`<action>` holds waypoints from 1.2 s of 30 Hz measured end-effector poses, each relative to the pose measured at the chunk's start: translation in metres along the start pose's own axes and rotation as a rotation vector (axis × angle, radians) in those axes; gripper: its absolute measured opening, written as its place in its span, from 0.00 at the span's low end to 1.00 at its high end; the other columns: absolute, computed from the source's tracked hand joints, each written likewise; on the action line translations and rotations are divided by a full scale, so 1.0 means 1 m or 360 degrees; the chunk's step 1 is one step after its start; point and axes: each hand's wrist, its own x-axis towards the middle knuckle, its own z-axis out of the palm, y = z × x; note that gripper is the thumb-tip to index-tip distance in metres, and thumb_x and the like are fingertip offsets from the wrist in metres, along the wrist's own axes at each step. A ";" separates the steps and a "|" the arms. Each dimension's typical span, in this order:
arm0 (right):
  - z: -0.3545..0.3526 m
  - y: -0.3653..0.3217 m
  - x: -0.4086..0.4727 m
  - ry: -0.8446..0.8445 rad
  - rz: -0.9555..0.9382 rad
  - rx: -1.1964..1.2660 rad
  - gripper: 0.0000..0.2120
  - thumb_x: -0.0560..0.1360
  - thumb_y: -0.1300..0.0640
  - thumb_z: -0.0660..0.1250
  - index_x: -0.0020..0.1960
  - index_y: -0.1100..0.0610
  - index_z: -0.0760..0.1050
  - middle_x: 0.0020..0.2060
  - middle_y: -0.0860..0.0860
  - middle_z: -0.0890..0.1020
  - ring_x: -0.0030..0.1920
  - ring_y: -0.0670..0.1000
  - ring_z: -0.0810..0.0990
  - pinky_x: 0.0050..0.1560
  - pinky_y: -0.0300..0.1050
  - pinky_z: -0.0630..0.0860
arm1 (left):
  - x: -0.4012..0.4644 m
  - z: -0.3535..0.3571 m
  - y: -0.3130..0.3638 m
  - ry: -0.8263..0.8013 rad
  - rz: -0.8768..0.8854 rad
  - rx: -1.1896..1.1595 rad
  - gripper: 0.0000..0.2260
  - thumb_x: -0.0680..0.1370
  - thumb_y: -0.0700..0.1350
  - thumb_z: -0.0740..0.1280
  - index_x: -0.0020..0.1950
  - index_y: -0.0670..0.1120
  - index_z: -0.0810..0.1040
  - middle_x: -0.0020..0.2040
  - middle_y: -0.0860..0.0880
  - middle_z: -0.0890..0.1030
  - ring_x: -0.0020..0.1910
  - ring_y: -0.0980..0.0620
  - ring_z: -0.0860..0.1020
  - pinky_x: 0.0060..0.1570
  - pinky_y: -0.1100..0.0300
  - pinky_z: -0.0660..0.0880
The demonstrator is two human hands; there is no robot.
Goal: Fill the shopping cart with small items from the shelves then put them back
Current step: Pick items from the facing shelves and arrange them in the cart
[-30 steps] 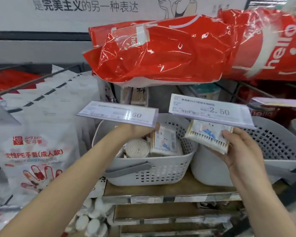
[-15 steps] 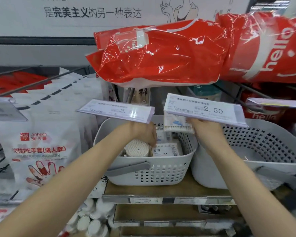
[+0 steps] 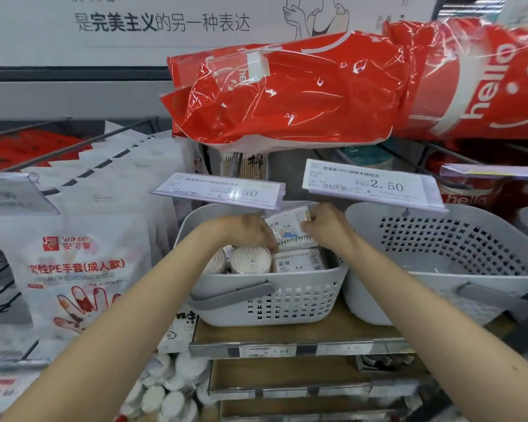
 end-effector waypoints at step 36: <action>0.074 -0.064 -0.175 -0.0475 -0.1587 0.0200 0.13 0.77 0.57 0.59 0.59 0.54 0.74 0.52 0.50 0.79 0.54 0.50 0.74 0.54 0.44 0.72 | -0.272 0.212 -0.042 0.1277 -0.1140 0.0047 0.16 0.82 0.50 0.56 0.70 0.52 0.68 0.63 0.55 0.73 0.61 0.55 0.72 0.56 0.64 0.69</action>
